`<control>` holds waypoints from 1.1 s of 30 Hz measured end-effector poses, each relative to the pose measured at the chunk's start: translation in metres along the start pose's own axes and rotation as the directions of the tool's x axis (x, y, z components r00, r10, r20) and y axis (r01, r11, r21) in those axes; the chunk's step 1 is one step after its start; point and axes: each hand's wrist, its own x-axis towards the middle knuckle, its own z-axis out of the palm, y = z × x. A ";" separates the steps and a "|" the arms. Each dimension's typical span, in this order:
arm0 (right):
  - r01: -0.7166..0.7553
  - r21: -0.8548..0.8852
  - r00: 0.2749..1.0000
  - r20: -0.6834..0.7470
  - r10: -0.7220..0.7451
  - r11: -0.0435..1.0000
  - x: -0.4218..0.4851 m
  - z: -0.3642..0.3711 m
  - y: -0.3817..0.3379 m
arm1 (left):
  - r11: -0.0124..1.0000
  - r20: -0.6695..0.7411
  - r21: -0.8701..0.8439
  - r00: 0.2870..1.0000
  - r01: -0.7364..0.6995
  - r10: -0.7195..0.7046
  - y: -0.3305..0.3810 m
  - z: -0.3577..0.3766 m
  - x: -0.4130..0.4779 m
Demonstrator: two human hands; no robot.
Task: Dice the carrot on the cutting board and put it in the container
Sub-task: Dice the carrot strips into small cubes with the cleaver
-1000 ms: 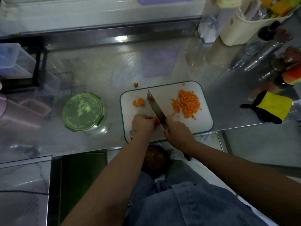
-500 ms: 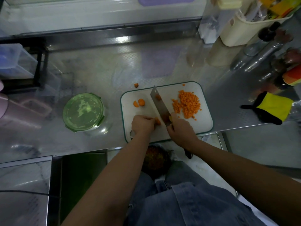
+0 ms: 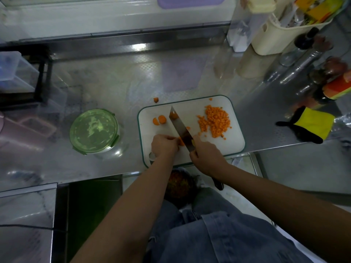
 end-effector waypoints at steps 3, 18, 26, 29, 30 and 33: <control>0.003 0.010 1.000 0.012 -0.003 1.000 0.002 0.002 -0.001 | 1.000 -0.010 -0.011 1.000 0.010 -0.010 -0.001 0.001 0.001; -0.026 0.027 1.000 -0.002 0.026 0.999 0.008 0.023 0.003 | 0.999 -0.031 -0.038 0.999 -0.014 0.013 -0.002 0.004 0.000; -0.002 0.014 0.999 -0.037 0.002 1.000 0.012 0.024 0.000 | 1.000 -0.021 0.007 1.000 0.001 -0.001 0.000 0.004 0.002; -0.014 0.059 0.998 -0.063 0.017 0.998 0.010 0.021 0.003 | 1.000 -0.023 0.005 1.000 0.002 -0.002 -0.002 0.003 0.003; -0.026 0.083 0.997 -0.074 0.032 0.996 0.009 0.020 0.004 | 1.000 -0.024 0.004 1.000 0.003 -0.002 -0.003 0.004 0.003; -0.046 0.130 0.994 -0.095 0.059 0.990 0.009 0.015 0.008 | 1.000 -0.016 0.005 1.000 0.013 -0.013 -0.005 0.004 0.002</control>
